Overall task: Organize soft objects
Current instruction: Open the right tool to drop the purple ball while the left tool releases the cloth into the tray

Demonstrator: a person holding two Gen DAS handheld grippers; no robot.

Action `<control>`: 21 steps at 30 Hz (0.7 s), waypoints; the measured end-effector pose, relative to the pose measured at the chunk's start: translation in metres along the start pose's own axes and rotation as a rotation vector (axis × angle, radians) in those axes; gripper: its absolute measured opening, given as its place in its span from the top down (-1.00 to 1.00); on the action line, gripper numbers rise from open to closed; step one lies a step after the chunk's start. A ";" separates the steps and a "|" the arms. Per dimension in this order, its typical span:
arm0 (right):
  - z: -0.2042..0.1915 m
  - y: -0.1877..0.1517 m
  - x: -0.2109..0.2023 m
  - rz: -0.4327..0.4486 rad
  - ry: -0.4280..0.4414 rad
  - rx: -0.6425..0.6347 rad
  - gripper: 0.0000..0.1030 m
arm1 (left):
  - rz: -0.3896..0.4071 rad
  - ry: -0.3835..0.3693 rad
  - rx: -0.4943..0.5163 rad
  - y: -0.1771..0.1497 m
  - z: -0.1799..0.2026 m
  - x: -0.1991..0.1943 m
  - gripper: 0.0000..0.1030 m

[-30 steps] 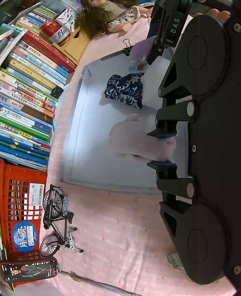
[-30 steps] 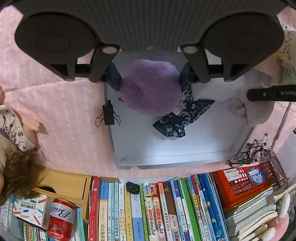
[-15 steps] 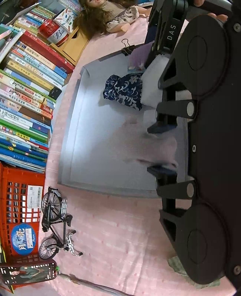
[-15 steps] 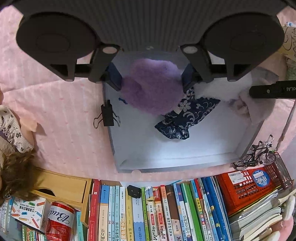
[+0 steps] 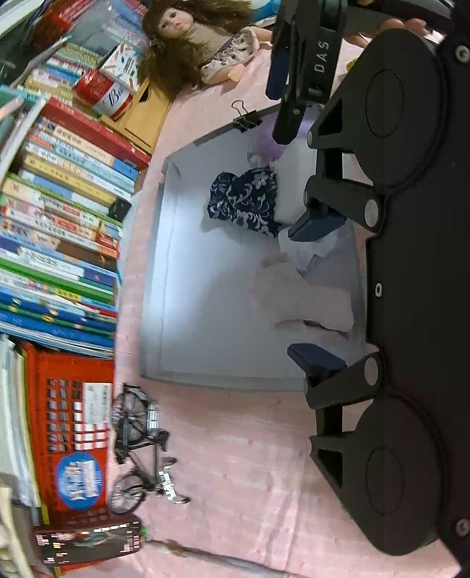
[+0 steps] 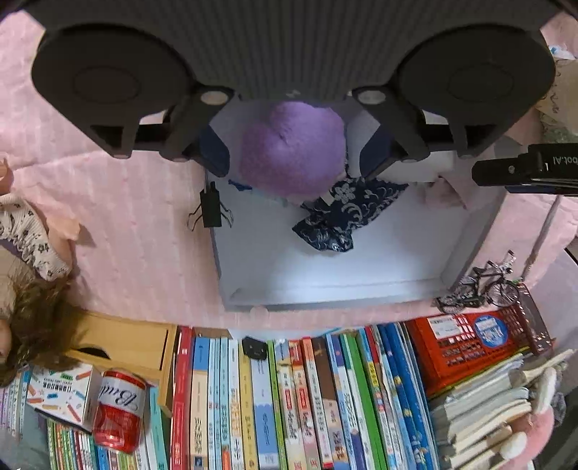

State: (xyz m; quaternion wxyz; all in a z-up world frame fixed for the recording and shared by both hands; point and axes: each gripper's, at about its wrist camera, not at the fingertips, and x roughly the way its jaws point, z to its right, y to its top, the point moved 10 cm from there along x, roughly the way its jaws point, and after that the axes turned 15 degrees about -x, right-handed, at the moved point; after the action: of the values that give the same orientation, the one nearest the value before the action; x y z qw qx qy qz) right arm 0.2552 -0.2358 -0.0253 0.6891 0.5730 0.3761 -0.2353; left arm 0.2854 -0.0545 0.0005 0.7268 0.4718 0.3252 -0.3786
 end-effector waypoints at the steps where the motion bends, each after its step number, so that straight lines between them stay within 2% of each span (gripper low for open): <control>1: 0.000 0.001 -0.003 0.008 0.000 -0.002 -0.70 | 0.012 -0.001 0.012 0.000 0.001 -0.004 -0.25; 12: -0.004 -0.002 -0.052 0.132 0.010 -0.011 -0.80 | 0.149 -0.058 0.122 -0.007 0.014 -0.051 -0.48; 16: -0.005 -0.006 -0.077 0.198 -0.002 -0.033 -0.93 | 0.206 -0.123 0.162 -0.016 0.018 -0.071 -0.57; 21: -0.004 -0.015 -0.106 0.270 -0.023 -0.042 -1.00 | 0.244 -0.166 0.201 -0.027 0.021 -0.091 -0.64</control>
State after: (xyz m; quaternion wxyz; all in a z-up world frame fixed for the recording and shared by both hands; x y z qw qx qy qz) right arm 0.1788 -0.2471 0.0492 0.7306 0.6010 0.2927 -0.1390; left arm 0.2195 -0.0593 0.0717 0.7409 0.5453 0.1648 -0.3558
